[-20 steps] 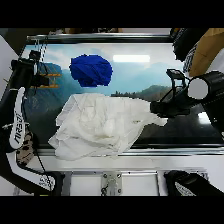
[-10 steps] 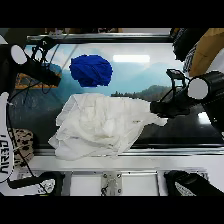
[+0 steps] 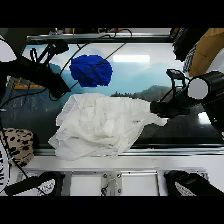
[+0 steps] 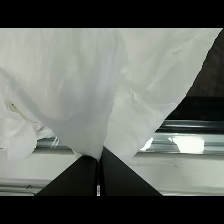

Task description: Fold the clothes and pants, and hang the long-sleeved shirts on hangers.

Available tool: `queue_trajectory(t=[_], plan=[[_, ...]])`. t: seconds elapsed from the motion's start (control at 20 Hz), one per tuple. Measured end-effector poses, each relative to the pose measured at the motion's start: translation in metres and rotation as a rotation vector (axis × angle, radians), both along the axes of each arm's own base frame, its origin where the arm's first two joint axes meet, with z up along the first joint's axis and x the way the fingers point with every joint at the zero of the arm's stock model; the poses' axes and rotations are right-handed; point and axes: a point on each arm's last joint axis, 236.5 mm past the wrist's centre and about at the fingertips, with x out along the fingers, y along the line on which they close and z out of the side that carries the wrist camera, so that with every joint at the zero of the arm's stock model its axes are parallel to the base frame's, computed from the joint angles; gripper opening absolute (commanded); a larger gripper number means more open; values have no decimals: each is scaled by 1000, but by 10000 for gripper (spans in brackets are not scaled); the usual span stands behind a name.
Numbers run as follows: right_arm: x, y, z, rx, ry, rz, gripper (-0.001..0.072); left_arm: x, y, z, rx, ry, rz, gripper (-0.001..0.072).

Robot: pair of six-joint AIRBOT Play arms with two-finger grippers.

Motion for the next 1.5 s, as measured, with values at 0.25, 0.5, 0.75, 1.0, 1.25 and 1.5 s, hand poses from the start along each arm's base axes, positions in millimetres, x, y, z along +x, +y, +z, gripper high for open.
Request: queue_trajectory(t=[0.25,0.5,0.75,1.0,1.25,1.5], plan=[[0,0,0,0,0,0,10,-28,17,-25,39,41,-253,7],[0,0,0,0,0,0,10,-45,32,-56,31,73,-416,6],[0,0,0,0,0,0,10,-58,33,-82,13,97,-510,7],[-2,7,1,28,8,10,10,-70,31,-100,-6,128,-552,6],[-1,11,12,47,-10,33,9,-85,14,-111,-77,123,-571,6],[-5,11,27,50,-15,45,9,-102,-6,-134,-95,129,-598,6]])
